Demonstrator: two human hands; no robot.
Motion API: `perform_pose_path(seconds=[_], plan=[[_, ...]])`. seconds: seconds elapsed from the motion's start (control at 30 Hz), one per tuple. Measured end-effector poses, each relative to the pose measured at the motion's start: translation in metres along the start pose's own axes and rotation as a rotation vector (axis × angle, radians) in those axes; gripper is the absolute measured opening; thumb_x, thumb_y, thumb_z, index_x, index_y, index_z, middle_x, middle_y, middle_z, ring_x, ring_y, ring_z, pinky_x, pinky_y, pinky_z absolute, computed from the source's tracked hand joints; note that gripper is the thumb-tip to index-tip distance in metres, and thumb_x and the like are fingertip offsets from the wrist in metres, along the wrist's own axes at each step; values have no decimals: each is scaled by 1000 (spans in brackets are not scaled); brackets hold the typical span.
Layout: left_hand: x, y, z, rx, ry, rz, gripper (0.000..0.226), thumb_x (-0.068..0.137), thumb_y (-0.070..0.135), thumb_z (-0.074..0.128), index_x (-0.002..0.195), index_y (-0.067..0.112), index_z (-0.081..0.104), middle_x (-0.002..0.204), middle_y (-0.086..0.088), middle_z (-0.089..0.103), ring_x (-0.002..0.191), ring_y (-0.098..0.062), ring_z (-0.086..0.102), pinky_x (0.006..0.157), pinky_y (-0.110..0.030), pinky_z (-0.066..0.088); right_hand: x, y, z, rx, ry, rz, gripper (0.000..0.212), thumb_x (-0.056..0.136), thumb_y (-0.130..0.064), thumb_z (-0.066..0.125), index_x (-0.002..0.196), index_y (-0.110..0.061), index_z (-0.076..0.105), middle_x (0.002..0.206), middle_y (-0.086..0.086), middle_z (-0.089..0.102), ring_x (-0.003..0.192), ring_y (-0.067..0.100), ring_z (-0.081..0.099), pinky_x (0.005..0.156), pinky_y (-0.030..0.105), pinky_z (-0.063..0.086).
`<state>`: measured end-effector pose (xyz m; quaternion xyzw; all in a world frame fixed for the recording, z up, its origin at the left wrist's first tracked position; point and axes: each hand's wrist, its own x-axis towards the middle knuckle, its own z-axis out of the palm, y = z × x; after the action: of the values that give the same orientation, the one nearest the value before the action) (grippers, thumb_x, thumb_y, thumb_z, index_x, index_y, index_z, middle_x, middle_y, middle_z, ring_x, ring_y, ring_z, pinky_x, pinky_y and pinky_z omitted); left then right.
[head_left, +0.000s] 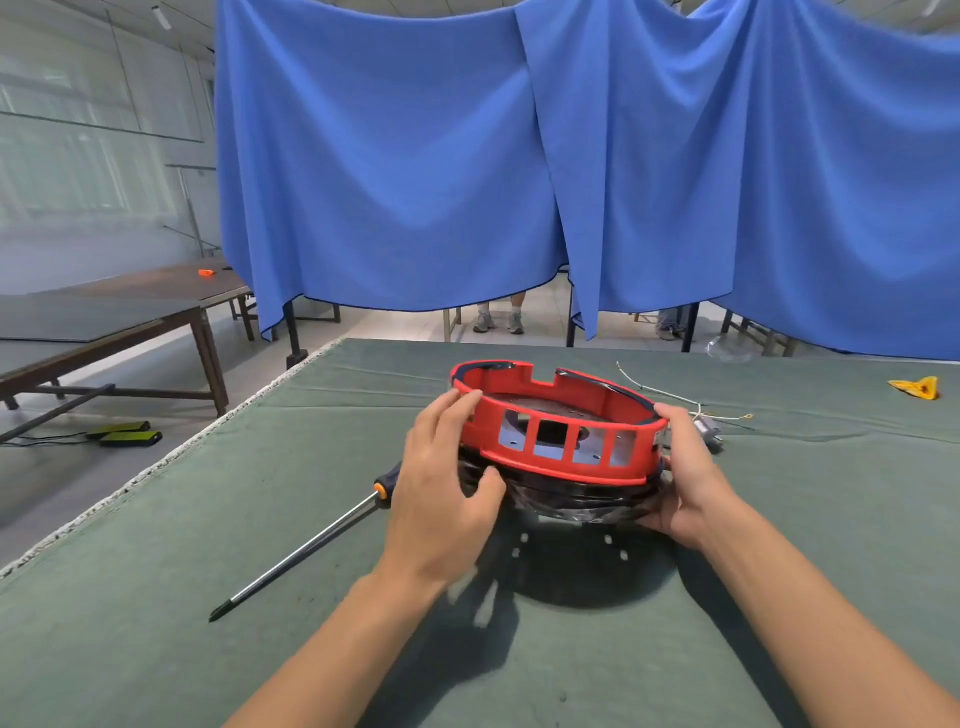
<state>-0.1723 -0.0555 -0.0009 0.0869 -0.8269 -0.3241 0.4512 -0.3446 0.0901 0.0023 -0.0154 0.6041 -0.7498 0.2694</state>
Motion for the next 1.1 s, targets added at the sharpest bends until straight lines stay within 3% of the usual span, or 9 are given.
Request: perform_pose_path(seconds=[0.1,0.27,0.4,0.5,0.63,0.73,0.83,0.97,1.1], plan=[[5,-4,-3,-35,-65,111,68,77,34,63,141,27,38,147,7,36,137,-8,30,113,-33,30,2,-3,-10,22,-16,-13,56,81,-58,48,42,-22,68,53,1,67,43,18,65,41,30,53],[23,-6,-4,92,-224,269,104,64,65,70,149,28,22,157,11,15,144,-10,15,115,-44,28,1,-10,-22,44,-11,18,43,74,-56,57,61,-16,70,69,10,71,50,26,67,47,34,56],[31,0,-2,232,-286,471,110,63,74,66,150,26,19,159,7,12,147,-15,11,116,-49,25,3,-14,-31,35,-42,-4,43,79,-54,54,71,-16,72,73,11,74,53,25,69,54,31,57],[29,-1,-2,347,-264,579,101,70,63,69,148,19,22,156,-5,24,144,-20,22,114,-46,28,1,-19,-36,11,-51,20,42,81,-53,53,72,-17,72,67,10,73,49,24,68,46,30,55],[24,-5,-3,475,-114,639,77,73,37,72,136,13,35,125,-15,56,118,-27,49,101,-41,41,-1,-17,-33,-43,-57,4,50,84,-59,48,90,-16,72,77,12,74,58,26,71,51,30,56],[24,-8,-6,513,-27,630,63,74,33,55,130,11,40,115,-15,58,111,-27,50,94,-36,37,-1,-10,-26,-41,-70,5,63,88,-67,38,90,-14,72,77,14,74,61,27,71,49,31,56],[25,-15,-6,563,24,614,64,71,33,62,128,11,43,113,-15,55,109,-28,49,89,-35,36,4,-9,-29,-379,109,-39,72,83,-77,33,93,-13,65,80,10,69,53,27,66,51,26,48],[30,-34,-5,624,64,454,82,53,10,78,128,11,44,111,-19,57,106,-31,48,90,-40,36,10,-12,-44,-620,272,-132,50,85,-59,52,85,-10,63,76,8,70,44,24,64,44,20,42],[31,-47,-4,648,-54,373,90,51,-3,72,132,12,38,119,-19,51,113,-37,47,101,-50,40,19,1,-52,-899,484,-393,12,80,-32,62,79,-20,63,83,0,70,73,23,67,68,33,51]])
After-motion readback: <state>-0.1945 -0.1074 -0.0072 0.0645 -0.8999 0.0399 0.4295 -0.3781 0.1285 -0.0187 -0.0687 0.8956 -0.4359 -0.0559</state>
